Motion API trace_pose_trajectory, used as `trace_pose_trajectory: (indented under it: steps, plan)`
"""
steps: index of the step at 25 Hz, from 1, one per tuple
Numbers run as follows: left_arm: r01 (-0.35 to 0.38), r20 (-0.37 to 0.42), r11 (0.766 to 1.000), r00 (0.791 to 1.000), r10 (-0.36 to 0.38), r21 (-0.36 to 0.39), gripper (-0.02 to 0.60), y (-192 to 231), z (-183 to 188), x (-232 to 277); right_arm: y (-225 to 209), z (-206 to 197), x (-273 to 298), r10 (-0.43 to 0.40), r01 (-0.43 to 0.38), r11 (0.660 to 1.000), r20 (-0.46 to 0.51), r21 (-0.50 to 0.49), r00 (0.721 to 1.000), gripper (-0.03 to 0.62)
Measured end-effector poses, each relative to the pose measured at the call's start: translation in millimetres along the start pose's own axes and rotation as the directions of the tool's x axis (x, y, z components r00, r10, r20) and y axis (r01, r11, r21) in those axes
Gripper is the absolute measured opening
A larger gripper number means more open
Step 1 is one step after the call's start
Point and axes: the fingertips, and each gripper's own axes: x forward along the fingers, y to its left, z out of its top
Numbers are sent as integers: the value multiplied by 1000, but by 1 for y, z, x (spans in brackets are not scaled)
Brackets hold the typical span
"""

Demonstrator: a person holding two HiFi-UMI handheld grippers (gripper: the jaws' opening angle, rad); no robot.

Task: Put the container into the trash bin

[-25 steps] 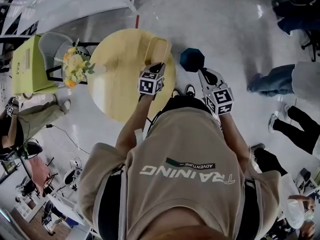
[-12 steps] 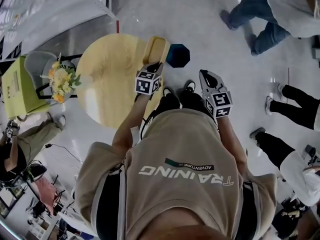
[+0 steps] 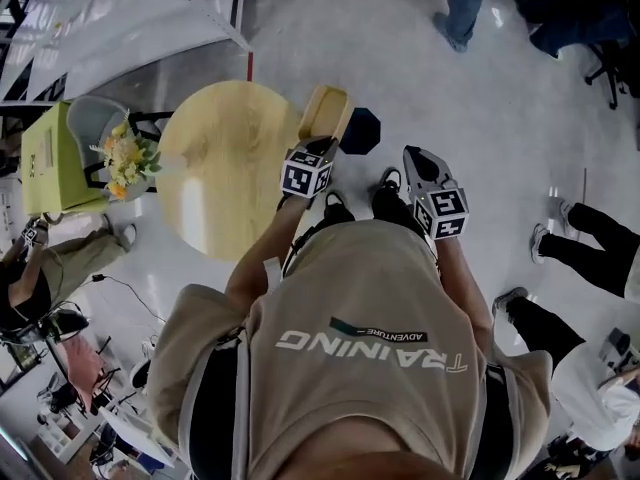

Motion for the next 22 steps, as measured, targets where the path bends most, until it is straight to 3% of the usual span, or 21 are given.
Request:
trace_pose_trajectory:
  steps: [8, 13, 22]
  plan:
    - [-69, -37, 996, 997, 67, -55, 26, -32, 20, 40, -67, -3, 2, 134, -133, 990, -35, 38, 990, 0]
    - [-99, -46, 991, 994, 95, -85, 26, -41, 31, 66, -100, -10, 3, 162, -166, 985, -67, -56, 985, 1]
    - [-82, -143, 993, 987, 70, -81, 26, -34, 13, 93, -106, -42, 28, 195, -206, 976, -137, -72, 971, 2]
